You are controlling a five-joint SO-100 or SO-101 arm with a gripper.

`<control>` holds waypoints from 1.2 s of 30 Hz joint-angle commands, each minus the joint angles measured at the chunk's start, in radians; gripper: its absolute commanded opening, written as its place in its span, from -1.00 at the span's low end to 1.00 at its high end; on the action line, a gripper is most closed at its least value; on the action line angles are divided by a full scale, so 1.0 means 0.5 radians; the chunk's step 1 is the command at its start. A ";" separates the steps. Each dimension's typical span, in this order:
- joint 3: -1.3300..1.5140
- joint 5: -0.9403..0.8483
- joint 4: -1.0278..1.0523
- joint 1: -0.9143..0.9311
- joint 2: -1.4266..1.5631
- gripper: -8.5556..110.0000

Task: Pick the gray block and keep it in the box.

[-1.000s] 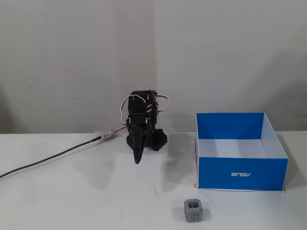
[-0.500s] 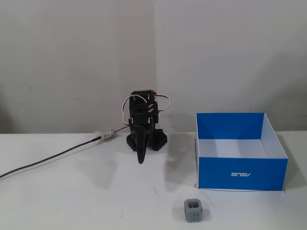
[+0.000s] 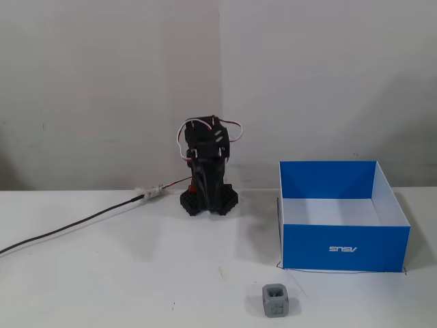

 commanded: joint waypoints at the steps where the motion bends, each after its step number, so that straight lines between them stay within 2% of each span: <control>1: -0.365 0.018 0.003 -0.046 -0.055 -0.85; 6: -0.945 0.123 0.043 -0.175 -0.859 -0.85; 12: -1.209 0.196 0.049 -0.325 -1.697 -0.85; 15: -1.338 0.245 0.009 -0.328 -2.086 -0.77; 23: -1.516 0.270 -0.009 -0.430 -2.580 -0.35; 30: -2.089 0.368 0.218 -0.476 -3.369 -0.34; 36: -2.313 0.380 0.282 -0.534 -3.632 -0.35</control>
